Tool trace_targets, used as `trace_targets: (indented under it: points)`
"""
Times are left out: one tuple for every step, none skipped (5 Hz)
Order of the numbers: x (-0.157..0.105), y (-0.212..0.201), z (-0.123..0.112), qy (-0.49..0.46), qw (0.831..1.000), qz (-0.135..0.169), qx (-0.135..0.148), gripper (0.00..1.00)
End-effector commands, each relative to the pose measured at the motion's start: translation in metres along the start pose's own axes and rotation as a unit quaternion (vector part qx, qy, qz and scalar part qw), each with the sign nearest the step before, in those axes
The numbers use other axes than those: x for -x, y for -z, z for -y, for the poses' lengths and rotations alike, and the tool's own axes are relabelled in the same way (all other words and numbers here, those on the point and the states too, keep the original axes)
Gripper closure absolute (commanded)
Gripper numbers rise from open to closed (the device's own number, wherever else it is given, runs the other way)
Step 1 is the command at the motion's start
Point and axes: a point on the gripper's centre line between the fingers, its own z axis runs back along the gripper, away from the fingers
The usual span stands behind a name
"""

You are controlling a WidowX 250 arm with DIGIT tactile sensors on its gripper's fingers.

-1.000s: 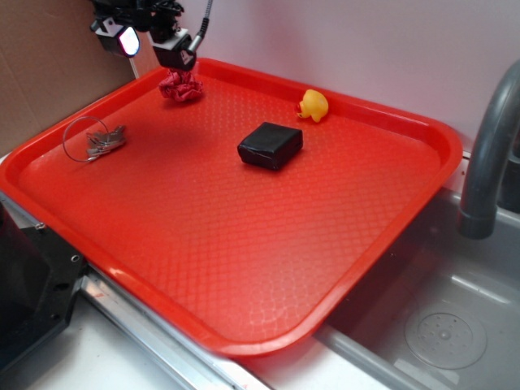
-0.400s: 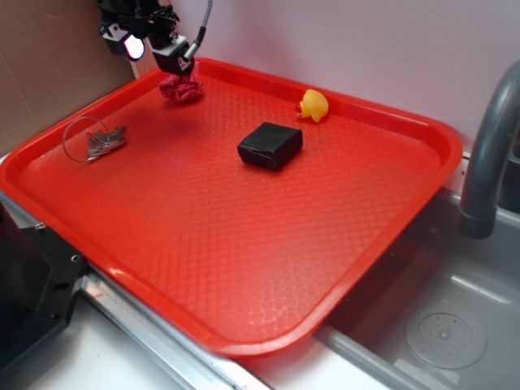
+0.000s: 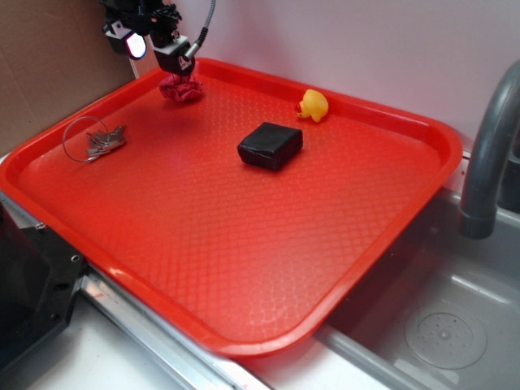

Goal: Grab the red paper.

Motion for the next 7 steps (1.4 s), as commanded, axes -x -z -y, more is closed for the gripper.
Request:
trace_targets:
  points:
    - [-0.014,-0.014,-0.003,0.002,1.0,0.023,-0.006,0.0]
    - [-0.017,0.011,-0.005,0.021,1.0,0.019,-0.008,0.0]
    - [-0.022,0.03,-0.005,0.021,0.999,0.028,-0.011,0.0]
    - [-0.028,0.044,-0.001,0.033,0.999,0.032,-0.014,0.0]
    - [-0.031,0.049,0.001,0.039,0.999,0.028,-0.015,0.0]
    - [-0.03,0.053,-0.001,0.042,0.999,0.023,-0.015,0.0]
    - [-0.033,0.055,-0.003,0.042,0.999,0.022,-0.016,0.0]
